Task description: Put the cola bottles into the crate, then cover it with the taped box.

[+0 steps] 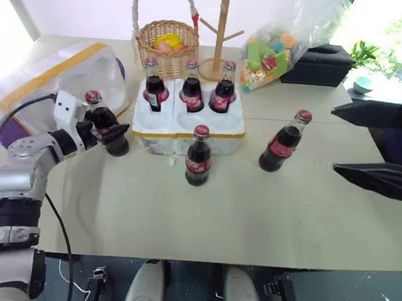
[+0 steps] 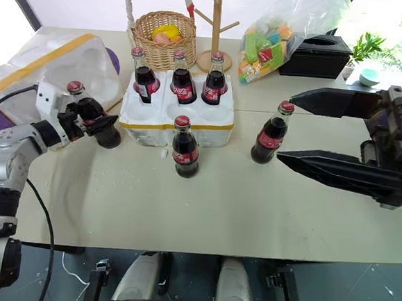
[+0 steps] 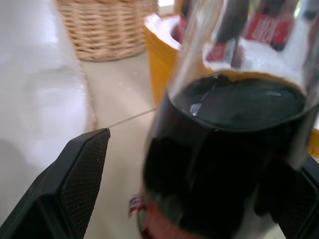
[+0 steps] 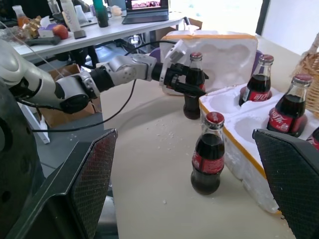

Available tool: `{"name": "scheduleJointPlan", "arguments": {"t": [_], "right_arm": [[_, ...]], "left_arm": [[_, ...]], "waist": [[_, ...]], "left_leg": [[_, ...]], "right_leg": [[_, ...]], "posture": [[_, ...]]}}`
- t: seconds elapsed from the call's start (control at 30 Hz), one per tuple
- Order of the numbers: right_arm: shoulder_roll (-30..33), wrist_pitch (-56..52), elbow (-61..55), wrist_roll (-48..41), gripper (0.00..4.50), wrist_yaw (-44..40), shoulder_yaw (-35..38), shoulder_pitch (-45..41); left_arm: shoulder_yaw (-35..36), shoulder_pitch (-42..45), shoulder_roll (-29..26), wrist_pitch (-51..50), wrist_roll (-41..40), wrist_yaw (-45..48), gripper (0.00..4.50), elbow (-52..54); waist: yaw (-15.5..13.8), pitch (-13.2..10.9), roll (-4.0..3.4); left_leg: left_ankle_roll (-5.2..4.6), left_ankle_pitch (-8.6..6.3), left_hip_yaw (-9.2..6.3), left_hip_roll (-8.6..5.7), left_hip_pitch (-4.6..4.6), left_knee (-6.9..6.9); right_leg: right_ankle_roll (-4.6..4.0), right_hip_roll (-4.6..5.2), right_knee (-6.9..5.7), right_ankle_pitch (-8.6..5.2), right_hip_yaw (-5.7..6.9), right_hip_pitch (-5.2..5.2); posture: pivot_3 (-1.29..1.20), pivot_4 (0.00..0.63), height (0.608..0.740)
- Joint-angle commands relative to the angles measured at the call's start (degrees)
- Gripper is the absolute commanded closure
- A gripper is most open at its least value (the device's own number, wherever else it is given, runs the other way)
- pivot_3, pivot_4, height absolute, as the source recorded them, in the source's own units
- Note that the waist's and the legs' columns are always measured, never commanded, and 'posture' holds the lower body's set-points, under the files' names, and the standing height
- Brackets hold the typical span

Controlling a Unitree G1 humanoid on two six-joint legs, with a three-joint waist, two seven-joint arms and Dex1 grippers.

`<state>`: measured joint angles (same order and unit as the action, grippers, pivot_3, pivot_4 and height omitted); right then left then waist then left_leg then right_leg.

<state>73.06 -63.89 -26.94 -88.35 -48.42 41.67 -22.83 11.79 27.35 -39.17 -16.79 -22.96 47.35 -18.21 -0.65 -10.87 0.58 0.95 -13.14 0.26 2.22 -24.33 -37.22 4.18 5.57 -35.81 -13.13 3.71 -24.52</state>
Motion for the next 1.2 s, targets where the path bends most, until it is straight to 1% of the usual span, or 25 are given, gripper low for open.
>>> {"name": "scheduleJointPlan", "arguments": {"t": [0.03,0.07,0.13,0.17,0.27,0.33,0.47,0.53,0.6,0.67,0.73,0.8,0.87,0.9,0.93,1.1,1.2], "right_arm": [[-0.3,3.0,-1.4,0.1,0.00,1.1,-1.5,-0.8],[-0.5,3.5,-1.6,0.6,0.00,1.2,-2.1,-0.7],[-1.0,4.7,-1.5,1.5,0.00,1.8,-3.6,-0.9],[-1.2,5.2,-1.4,2.0,0.00,2.0,-4.3,-1.0],[-1.6,6.5,-1.3,3.6,0.00,2.2,-6.3,-1.2],[-1.8,7.4,-1.2,4.5,0.00,2.3,-7.6,-1.5],[-2.5,8.2,-0.8,5.8,0.00,2.2,-9.4,-1.6],[-2.8,8.5,-0.7,6.3,0.00,2.3,-9.9,-1.5],[-3.1,8.8,-0.6,6.5,0.00,2.5,-10.2,-1.6],[-3.5,9.0,-0.4,6.9,0.00,3.1,-10.4,-1.7],[-3.9,9.3,-0.4,7.3,0.00,3.8,-10.7,-1.8],[-4.3,9.5,-0.5,7.8,0.00,4.6,-10.9,-1.7],[-5.0,9.8,-1.0,8.8,0.00,5.5,-10.7,-1.1],[-5.3,9.9,-1.2,9.0,0.00,6.0,-10.5,-0.7],[-5.6,9.9,-1.4,9.0,0.00,6.1,-10.3,-0.4],[-6.5,10.3,-2.3,9.6,0.00,7.5,-10.0,0.3],[-7.0,10.4,-2.9,9.7,0.00,8.4,-9.5,1.2]], "left_arm": [[0.0,0.4,-0.4,2.5,1.0,1.7,0.56,-0.7],[0.2,0.1,-0.5,2.7,1.0,1.9,0.90,-0.6],[0.7,-1.3,-1.1,2.0,0.9,2.0,1.80,0.6],[0.9,-2.1,-1.6,1.5,0.8,2.2,1.72,1.4],[2.3,-5.1,-3.5,-2.0,-1.6,4.2,1.72,6.1],[4.0,-7.1,-5.3,-7.4,-6.2,6.8,1.72,11.2],[6.8,-8.5,-11.0,-22.8,-19.5,13.7,1.72,21.4],[7.4,-6.7,-13.1,-28.6,-24.8,16.1,1.72,24.0],[7.3,-3.2,-13.7,-31.8,-28.4,17.1,1.72,24.3],[6.2,3.6,-12.4,-33.2,-30.2,16.2,1.72,22.7],[4.5,10.6,-9.5,-32.6,-29.5,14.3,1.72,19.7],[1.4,17.0,-5.9,-29.4,-25.2,12.2,1.72,15.3],[-2.6,23.8,-1.9,-22.9,-18.8,11.7,1.72,8.8],[-3.7,27.1,0.4,-19.6,-16.5,11.4,1.72,4.7],[-3.9,29.7,2.2,-18.6,-15.5,11.0,1.72,1.2],[-6.5,38.8,9.1,-11.0,-10.1,15.3,1.72,-13.8],[-8.4,41.6,12.7,-7.2,-6.8,17.9,1.72,-20.1]], "waist": [[0.0,0.0,0.00],[-0.1,0.0,0.01],[-0.1,0.0,0.00],[-0.1,0.0,0.01],[0.3,0.0,0.01],[0.5,0.0,0.03],[0.1,-0.1,0.14],[-0.3,-0.3,0.38],[-0.6,-0.3,0.40],[-1.0,-0.4,0.47],[-1.4,-0.4,0.49],[-1.7,-0.4,0.49],[-1.8,-0.4,0.49],[-1.7,-0.4,0.52],[-1.7,-0.4,0.52],[-1.1,-0.4,0.62],[-1.5,-0.4,0.62]], "left_leg": [[0.00,0.00,0.01,0.01,0.00,0.01],[0.00,0.00,0.01,0.02,0.01,0.01],[-0.01,0.01,0.01,0.03,0.01,-0.01],[-0.01,0.01,0.02,0.03,0.01,-0.02],[0.00,0.00,0.17,0.10,0.08,-0.01],[-0.01,0.00,0.26,0.17,0.08,0.03],[-0.01,-0.01,0.32,0.23,-0.03,0.05],[0.00,0.00,0.31,0.24,-0.09,0.01],[0.02,0.00,0.28,0.24,-0.11,-0.07],[0.02,0.00,0.29,0.23,-0.11,-0.15],[0.02,0.01,0.29,0.23,-0.11,-0.20],[0.01,0.01,0.30,0.22,-0.10,-0.20],[0.00,0.02,0.30,0.19,-0.09,-0.19],[0.00,0.02,0.29,0.17,-0.08,-0.20],[-0.01,0.02,0.30,0.17,-0.09,-0.20],[-0.03,0.02,0.36,0.19,-0.10,-0.18],[-0.04,0.01,0.36,0.21,-0.10,-0.11]], "right_leg": [[0.01,0.00,-0.01,0.01,0.00,-0.01],[0.01,0.00,-0.05,0.01,0.00,-0.03],[0.03,-0.01,-0.11,0.01,0.00,-0.04],[0.02,-0.01,-0.13,0.01,0.00,-0.05],[0.00,-0.01,-0.13,0.00,-0.08,-0.05],[0.00,-0.06,-0.13,0.00,-0.13,-0.11],[0.00,-0.11,-0.15,0.00,-0.18,-0.27],[-0.02,-0.13,-0.18,-0.01,-0.18,-0.35],[-0.03,-0.12,-0.18,-0.01,-0.18,-0.31],[-0.05,-0.12,-0.18,0.01,-0.19,-0.27],[-0.07,-0.15,-0.19,0.03,-0.18,-0.26],[-0.05,-0.17,-0.18,0.05,-0.19,-0.22],[0.06,-0.19,-0.18,0.10,-0.21,-0.18],[0.20,-0.20,-0.20,0.18,-0.21,-0.16],[0.24,-0.22,-0.18,0.21,-0.22,-0.17],[0.35,-0.26,-0.18,0.27,-0.33,-0.24],[0.37,-0.29,-0.18,0.26,-0.32,-0.26]], "posture": [[0.00,0.150,0.740],[0.00,0.150,0.740],[0.00,0.150,0.740],[0.00,0.150,0.740],[0.00,0.150,0.740],[0.00,0.150,0.740],[0.00,0.150,0.740],[0.00,0.150,0.740],[0.00,0.150,0.740],[0.00,0.150,0.740],[0.00,0.150,0.740],[0.00,0.150,0.740],[0.00,0.150,0.740],[0.00,0.150,0.740],[0.00,0.150,0.740],[0.00,0.150,0.740],[0.00,0.150,0.740]]}}
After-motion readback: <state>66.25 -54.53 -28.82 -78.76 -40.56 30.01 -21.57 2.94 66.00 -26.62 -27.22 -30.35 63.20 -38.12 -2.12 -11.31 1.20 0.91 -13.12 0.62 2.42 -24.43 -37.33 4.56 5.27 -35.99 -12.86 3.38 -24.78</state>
